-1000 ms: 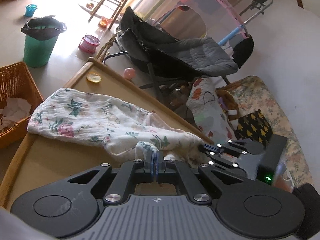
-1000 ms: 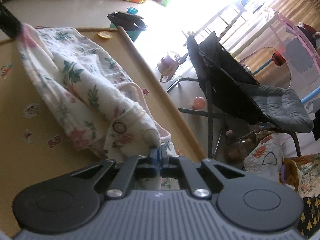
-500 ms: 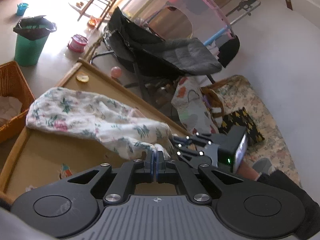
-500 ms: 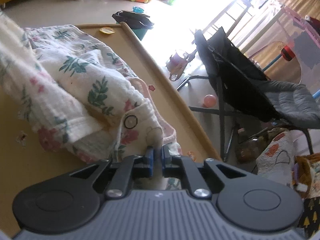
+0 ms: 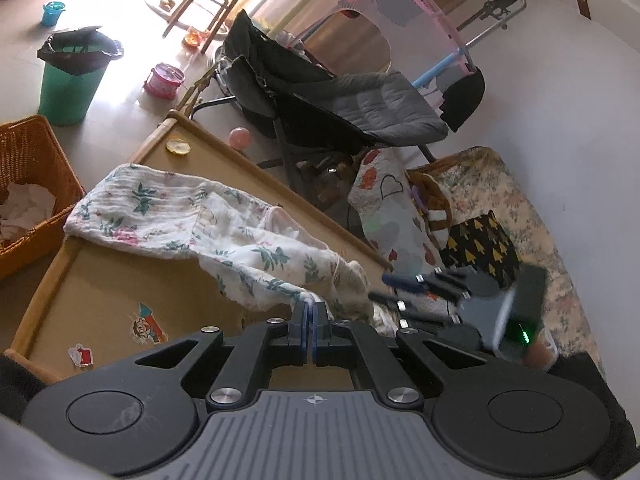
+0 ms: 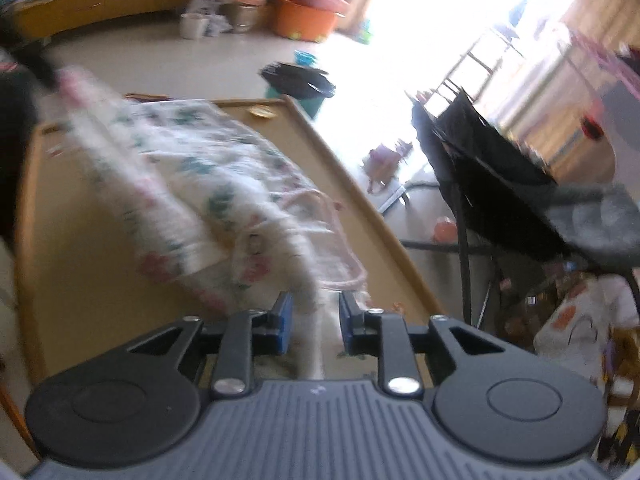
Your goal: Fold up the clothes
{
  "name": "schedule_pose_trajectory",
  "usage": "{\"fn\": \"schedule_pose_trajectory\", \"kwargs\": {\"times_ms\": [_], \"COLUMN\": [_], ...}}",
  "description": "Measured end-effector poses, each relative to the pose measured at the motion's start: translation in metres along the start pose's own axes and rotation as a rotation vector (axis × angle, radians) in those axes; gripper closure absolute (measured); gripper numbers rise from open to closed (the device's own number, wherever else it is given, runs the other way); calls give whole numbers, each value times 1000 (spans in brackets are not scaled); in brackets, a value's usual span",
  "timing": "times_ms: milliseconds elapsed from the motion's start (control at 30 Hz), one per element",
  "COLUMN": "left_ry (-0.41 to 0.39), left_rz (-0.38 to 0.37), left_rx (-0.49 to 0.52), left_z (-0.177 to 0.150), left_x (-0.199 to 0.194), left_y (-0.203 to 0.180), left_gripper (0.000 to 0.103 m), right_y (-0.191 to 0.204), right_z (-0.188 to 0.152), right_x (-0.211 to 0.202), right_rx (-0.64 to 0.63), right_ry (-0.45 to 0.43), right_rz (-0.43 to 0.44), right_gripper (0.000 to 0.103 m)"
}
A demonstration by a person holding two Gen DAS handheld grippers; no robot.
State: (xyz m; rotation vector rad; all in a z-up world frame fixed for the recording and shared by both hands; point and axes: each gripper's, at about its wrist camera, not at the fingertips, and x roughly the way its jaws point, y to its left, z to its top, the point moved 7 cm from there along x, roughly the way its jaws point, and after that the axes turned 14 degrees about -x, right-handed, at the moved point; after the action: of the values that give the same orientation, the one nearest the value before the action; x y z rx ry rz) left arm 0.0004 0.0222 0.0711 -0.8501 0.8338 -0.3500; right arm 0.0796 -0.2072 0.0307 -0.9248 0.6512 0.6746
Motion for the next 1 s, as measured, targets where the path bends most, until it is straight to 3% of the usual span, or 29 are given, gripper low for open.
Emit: {"fn": "schedule_pose_trajectory", "kwargs": {"times_ms": [200, 433, 500, 600, 833, 1000], "left_ry": [-3, 1, 1, 0, -23, -27], "left_rz": [-3, -5, -6, -5, 5, -13], "left_rx": [-11, -28, -29, -35, -61, -54], "left_z": [1, 2, 2, 4, 8, 9], "left_x": [1, -1, -1, -1, -3, -6], "left_y": [-5, -4, -4, -2, 4, 0], "left_gripper": [101, 101, 101, 101, 101, 101], "right_y": [58, 78, 79, 78, 76, 76], "right_z": [12, 25, 27, 30, 35, 44], "right_x": [-2, 32, 42, 51, 28, 1], "right_rx": [-257, -417, -434, -448, -444, -376], "right_ry": [-1, 39, 59, 85, 93, 109], "right_rz": [62, -27, -35, -42, -6, 88], "right_gripper": [80, 83, 86, 100, 101, 101]}}
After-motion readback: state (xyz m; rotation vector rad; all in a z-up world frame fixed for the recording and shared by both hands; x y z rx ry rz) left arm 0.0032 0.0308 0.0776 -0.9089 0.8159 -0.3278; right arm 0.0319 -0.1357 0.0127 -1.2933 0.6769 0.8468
